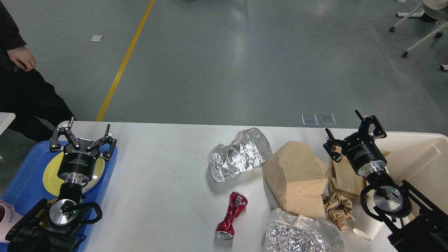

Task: Tidy desktop
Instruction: 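Lift the right gripper out of the white bin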

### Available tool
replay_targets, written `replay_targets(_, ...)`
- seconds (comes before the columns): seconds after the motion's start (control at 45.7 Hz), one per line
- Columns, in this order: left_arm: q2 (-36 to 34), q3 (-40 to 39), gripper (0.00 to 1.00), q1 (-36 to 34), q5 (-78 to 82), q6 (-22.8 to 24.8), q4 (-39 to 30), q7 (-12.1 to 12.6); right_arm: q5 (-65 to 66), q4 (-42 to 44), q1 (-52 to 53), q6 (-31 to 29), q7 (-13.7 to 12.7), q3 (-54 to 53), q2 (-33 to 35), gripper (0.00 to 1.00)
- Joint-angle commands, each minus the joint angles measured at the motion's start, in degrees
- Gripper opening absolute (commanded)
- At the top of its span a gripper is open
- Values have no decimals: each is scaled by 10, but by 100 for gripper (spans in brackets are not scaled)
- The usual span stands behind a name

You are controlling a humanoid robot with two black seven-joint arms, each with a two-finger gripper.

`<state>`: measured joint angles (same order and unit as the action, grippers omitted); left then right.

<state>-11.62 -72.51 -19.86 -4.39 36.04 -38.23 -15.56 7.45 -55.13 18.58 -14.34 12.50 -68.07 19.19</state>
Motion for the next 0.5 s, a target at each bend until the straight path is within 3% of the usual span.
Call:
replay_targets(0.0,0,0,96,0,0,0,0,0,1,2,17,0,-7,1,-2,100)
replay_targets(0.109,-1,0,96,0,0,0,0,0,1,-5,15,-1,-6,14,11,100)
replay_targets(0.285,-1,0,96,0,0,0,0,0,-2,-14,48,-4,-2,141,81,100)
replay_targets(0.482,0,0,96,0,0,0,0,0,-2,-3,202,-4,1,409,174,100)
